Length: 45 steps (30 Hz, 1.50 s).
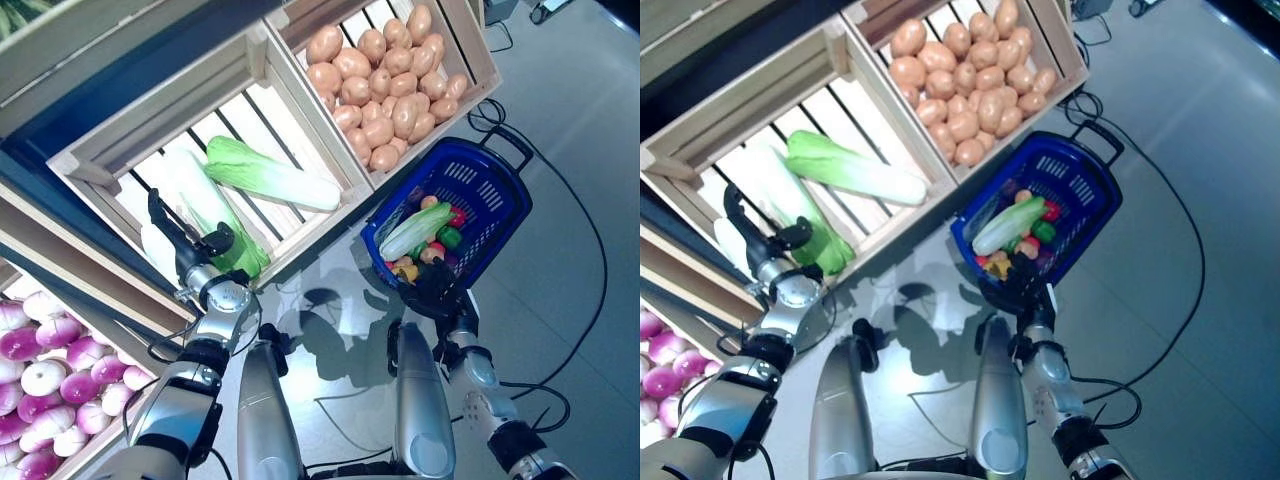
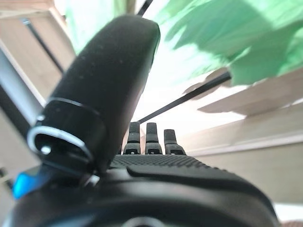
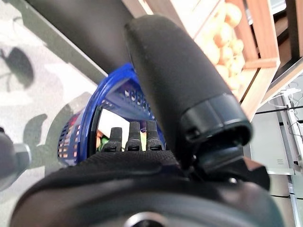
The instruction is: Put vegetables into the basket
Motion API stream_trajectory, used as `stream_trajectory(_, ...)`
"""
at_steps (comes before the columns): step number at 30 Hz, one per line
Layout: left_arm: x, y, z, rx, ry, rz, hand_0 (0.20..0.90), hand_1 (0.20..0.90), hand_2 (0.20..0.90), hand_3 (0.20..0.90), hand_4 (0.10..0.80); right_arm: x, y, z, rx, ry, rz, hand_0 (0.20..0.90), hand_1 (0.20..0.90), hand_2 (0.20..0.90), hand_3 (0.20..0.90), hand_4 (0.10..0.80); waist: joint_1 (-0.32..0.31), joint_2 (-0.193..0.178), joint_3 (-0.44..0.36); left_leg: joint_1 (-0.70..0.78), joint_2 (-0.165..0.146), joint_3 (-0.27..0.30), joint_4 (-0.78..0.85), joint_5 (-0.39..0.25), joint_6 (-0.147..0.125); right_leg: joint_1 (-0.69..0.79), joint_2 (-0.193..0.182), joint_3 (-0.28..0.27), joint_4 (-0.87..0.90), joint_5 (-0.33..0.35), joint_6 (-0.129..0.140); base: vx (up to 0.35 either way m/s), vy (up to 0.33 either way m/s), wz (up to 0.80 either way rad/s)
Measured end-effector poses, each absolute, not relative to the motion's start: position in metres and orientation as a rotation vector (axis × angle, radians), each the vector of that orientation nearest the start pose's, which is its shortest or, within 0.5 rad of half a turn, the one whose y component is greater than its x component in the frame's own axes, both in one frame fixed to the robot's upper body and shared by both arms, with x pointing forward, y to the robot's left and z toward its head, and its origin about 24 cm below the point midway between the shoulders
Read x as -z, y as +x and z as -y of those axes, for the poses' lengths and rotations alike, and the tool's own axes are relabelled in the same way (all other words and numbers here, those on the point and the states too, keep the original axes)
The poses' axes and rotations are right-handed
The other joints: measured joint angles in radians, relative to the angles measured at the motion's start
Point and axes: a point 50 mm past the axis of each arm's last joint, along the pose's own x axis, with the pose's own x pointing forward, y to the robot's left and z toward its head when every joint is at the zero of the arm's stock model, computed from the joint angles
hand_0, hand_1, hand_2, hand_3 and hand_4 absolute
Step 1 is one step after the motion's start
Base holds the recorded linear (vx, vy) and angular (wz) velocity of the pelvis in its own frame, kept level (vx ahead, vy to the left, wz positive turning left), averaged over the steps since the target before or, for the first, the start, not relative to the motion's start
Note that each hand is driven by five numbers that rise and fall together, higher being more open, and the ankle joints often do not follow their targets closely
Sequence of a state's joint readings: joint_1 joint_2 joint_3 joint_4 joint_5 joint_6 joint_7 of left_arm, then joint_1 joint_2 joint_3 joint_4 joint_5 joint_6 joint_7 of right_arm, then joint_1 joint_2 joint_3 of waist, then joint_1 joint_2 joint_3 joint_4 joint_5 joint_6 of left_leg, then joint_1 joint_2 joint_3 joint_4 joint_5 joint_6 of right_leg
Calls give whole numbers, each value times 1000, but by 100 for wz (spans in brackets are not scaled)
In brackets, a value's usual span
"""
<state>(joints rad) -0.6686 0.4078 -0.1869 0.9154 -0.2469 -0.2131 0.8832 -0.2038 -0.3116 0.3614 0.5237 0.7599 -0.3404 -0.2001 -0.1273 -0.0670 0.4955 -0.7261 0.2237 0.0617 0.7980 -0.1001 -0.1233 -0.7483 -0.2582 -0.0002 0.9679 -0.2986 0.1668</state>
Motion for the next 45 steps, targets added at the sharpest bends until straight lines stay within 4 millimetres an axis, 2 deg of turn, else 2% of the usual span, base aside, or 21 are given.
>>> stream_trajectory(8, -101, 362, -264, -808, 99, 36, 900, 900, 900, 900, 800, 1, 284, 181, 136, 300, -119, 900, 900, 900, 900, 800, -12, 0, 16, -133, 15, -30, 107, -19, -14, -147, 18, 22, 115, -18, -15, -80, -2, -6)
stream_trajectory(13, -102, 361, -280, -800, 117, 3, 900, 900, 900, 900, 800, 1, 284, 186, 151, 306, -124, 900, 900, 900, 900, 800, -14, 1, 17, -137, 18, -33, 105, -20, -16, -165, 25, 22, 118, -15, -19, -21, -7, -11)
stream_trajectory(18, -108, 365, -279, -799, 116, 0, 900, 900, 900, 900, 800, 1, 285, 190, 159, 303, -122, 900, 900, 900, 900, 800, -15, 5, 17, -160, 14, -37, 122, -30, -17, -188, 22, 27, 116, -15, -19, -20, -16, -2)
stream_trajectory(19, -107, 364, -279, -804, 120, -10, 900, 900, 900, 900, 800, 0, 285, 192, 161, 300, -122, 900, 900, 900, 900, 800, -15, 12, 17, -166, 5, -40, 216, -74, 7, -196, 13, 26, 131, -14, -19, -49, -44, -7)
stream_trajectory(20, -106, 365, -277, -808, 119, -20, 900, 900, 900, 900, 800, -4, 286, 195, 172, 324, -107, 900, 900, 900, 900, 800, -13, 30, 18, -173, -1, -55, 263, -144, -7, -208, 16, 23, 147, -13, -16, -47, -41, -12)
stream_trajectory(23, -120, 372, -274, -778, 121, 9, 900, 900, 900, 900, 800, -6, 289, 192, 182, 378, -104, 900, 900, 900, 900, 800, -10, 34, 18, -218, 0, -58, 266, -143, -9, -243, 18, 24, 164, -13, -18, -55, -37, 20)
stream_trajectory(25, -127, 374, -274, -799, 102, 25, 900, 900, 900, 900, 800, -13, 295, 191, 172, 380, -77, 900, 900, 900, 900, 800, -13, 40, 17, -218, -6, -52, 408, -217, 30, -277, 15, 20, 177, -10, -21, -61, -46, -1)
stream_trajectory(26, -131, 375, -274, -808, 94, 32, 900, 900, 900, 900, 800, -20, 299, 190, 174, 385, -48, 900, 900, 900, 900, 800, -11, 47, 20, -214, -6, -58, 390, -276, 4, -287, 18, 17, 174, -9, -19, -43, -35, -20)
stream_trajectory(27, -132, 376, -273, -802, 92, 31, 582, 582, 582, 582, 588, -21, 300, 190, 173, 385, -42, 900, 900, 900, 900, 800, -12, 47, 20, -219, -4, -56, 383, -276, 5, -290, 21, 15, 176, -9, -20, -40, -38, 10)
stream_trajectory(28, -138, 379, -273, -784, 98, 32, 300, 300, 300, 300, 400, -21, 299, 188, 175, 396, -43, 900, 900, 900, 900, 800, -12, 37, 20, -224, 4, -56, 380, -275, 5, -282, 29, 16, 189, -10, -29, -28, -32, 27)
stream_trajectory(31, -145, 379, -279, -791, 77, 30, 300, 300, 300, 300, 400, -28, 302, 185, 176, 406, -17, 900, 900, 900, 900, 800, -14, 28, 21, -208, -2, -60, 417, -287, 14, -292, 31, 7, 197, -9, -31, -13, -21, 13)
stream_trajectory(32, -146, 378, -283, -803, 79, 26, 300, 300, 300, 300, 400, -33, 305, 185, 177, 409, -2, 900, 900, 900, 900, 800, -11, 27, 22, -206, -4, -70, 415, -295, -4, -295, 32, 6, 195, -9, -30, 8, -14, -30)
stream_trajectory(35, -144, 378, -286, -789, 55, 4, 300, 300, 300, 300, 400, -31, 304, 189, 206, 421, 1, 900, 900, 900, 900, 800, -11, 20, 23, -191, 1, -71, 404, -295, -3, -268, 26, -6, 195, -5, -45, 23, -7, 9)
stream_trajectory(41, -116, 366, -293, -795, 16, -73, 300, 300, 300, 300, 400, -25, 299, 191, 222, 430, -18, 900, 900, 900, 900, 800, -17, 18, 21, -89, 10, -53, 354, -297, -6, -178, 27, -12, 165, -20, -54, 76, 13, -2)
stream_trajectory(45, -84, 353, -295, -780, 19, -171, 300, 300, 300, 300, 400, -15, 289, 193, 235, 432, -49, 900, 900, 900, 900, 800, -19, 15, 19, 60, 22, -20, 242, -290, -13, -40, 31, -29, 75, -19, -59, 82, 5, -5)
